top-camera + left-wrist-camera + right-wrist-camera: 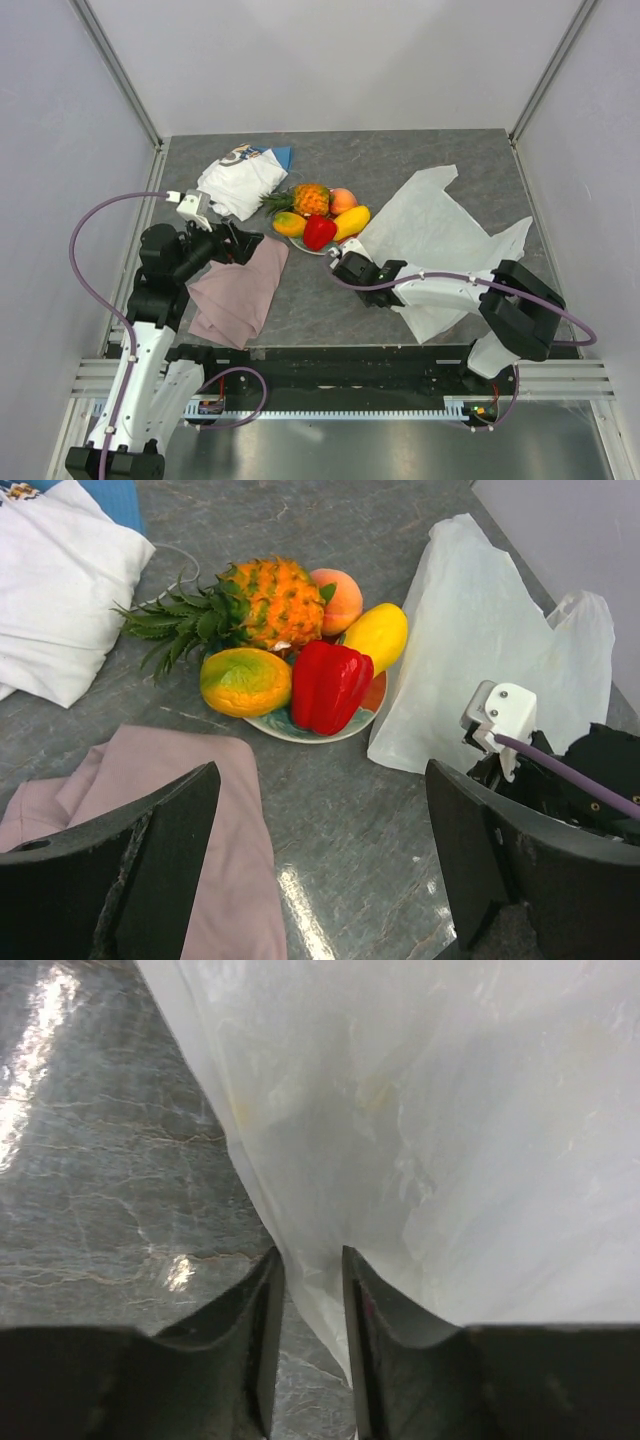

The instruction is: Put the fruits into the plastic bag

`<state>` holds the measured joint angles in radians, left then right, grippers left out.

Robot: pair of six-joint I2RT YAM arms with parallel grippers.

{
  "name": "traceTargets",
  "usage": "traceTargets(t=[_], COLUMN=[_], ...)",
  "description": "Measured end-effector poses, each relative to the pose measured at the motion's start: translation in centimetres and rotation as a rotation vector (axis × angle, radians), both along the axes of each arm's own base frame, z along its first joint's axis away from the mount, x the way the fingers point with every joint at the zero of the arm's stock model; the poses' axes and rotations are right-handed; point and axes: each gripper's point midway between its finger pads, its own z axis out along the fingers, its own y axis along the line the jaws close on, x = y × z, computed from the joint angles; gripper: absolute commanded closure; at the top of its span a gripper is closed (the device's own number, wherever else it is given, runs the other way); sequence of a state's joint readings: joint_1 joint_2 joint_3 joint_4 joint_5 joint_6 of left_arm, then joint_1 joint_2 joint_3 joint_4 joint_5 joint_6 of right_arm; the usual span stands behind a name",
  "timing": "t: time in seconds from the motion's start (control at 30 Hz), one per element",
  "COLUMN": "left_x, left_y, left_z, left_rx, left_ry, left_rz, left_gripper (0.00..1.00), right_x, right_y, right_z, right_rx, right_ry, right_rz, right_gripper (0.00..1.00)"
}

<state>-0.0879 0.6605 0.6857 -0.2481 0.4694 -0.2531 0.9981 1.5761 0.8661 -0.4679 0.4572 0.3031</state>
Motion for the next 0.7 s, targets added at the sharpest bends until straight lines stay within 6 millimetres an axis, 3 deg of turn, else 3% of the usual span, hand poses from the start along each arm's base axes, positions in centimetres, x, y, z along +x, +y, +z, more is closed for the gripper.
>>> traceTargets(t=[0.17, 0.27, 0.37, 0.47, 0.63, 0.7], left_x=[-0.5, -0.9, -1.2, -1.4, -1.8, -1.8], left_y=[-0.7, -1.3, -2.0, -2.7, -5.0, -6.0], left_z=[0.1, 0.3, 0.5, 0.6, -0.1, -0.3], left_rx=[-0.031, -0.065, -0.116, -0.17, -0.284, -0.321], left_ry=[0.014, 0.034, 0.055, 0.077, 0.128, 0.151], left_rz=[-0.032, -0.051, -0.068, -0.09, -0.161, -0.19], left_gripper=[0.1, 0.11, 0.12, 0.11, 0.1, 0.09], right_x=[0.2, 0.3, 0.2, 0.7, 2.2, 2.3], right_y=[-0.8, -0.7, -0.6, 0.2, 2.7, 3.4], right_z=[-0.5, -0.1, 1.6, 5.1, 14.6, 16.7], right_rx=[0.017, 0.035, 0.068, 0.137, 0.378, 0.443], right_ry=[0.031, 0.03, 0.016, -0.029, -0.175, -0.207], right_rz=[-0.038, -0.04, -0.036, -0.032, -0.022, -0.019], right_gripper=[0.99, 1.0, 1.0, 1.0, 1.0, 1.0])
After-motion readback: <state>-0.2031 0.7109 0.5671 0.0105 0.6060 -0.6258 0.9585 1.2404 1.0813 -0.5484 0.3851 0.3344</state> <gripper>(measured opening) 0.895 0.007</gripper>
